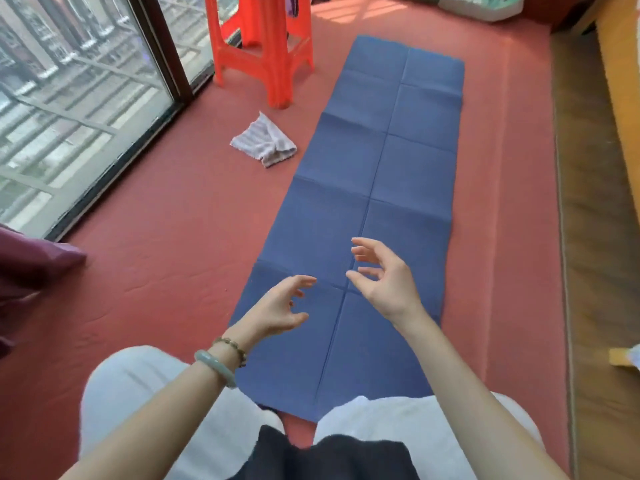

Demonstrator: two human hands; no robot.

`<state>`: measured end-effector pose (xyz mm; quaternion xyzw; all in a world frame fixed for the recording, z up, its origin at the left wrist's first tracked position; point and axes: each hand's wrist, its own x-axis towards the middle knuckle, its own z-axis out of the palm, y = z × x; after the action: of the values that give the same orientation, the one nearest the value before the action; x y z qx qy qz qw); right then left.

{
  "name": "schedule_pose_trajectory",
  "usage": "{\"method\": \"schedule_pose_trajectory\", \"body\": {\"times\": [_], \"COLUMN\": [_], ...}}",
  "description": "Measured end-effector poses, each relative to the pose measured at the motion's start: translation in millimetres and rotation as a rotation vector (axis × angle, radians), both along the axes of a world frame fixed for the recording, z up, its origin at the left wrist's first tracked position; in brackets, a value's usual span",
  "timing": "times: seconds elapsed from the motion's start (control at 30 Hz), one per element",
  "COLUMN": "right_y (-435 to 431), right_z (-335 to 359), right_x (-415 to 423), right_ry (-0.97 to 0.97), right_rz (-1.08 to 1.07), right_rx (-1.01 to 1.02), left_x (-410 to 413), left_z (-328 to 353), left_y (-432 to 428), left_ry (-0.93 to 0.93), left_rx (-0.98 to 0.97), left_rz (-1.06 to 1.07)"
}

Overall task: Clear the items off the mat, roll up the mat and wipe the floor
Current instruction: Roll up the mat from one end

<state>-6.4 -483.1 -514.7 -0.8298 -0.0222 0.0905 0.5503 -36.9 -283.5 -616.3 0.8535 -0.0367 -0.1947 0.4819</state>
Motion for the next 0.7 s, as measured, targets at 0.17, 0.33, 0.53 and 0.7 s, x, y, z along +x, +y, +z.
{"method": "schedule_pose_trajectory", "body": {"times": [0.17,0.33,0.53,0.7], "right_y": [4,-5,-16,-34], "right_z": [-95,-170,-231,-248], "right_x": [-14,-29,-65,-67], "right_ry": [0.125,0.238,0.385,0.395], "right_rz": [-0.026,-0.04,-0.037,-0.142], "right_rx": [-0.047,-0.17,-0.26,-0.235], "left_x": [-25,-46,-93,-122], "left_z": [-96,-156,-210,-261], "left_y": [-1,-3,-24,-53], "left_ry": [0.11,0.128,0.105,0.051], "left_rx": [0.134,0.424,0.743,0.781], "left_rz": [-0.089,-0.255,-0.653,-0.903]}}
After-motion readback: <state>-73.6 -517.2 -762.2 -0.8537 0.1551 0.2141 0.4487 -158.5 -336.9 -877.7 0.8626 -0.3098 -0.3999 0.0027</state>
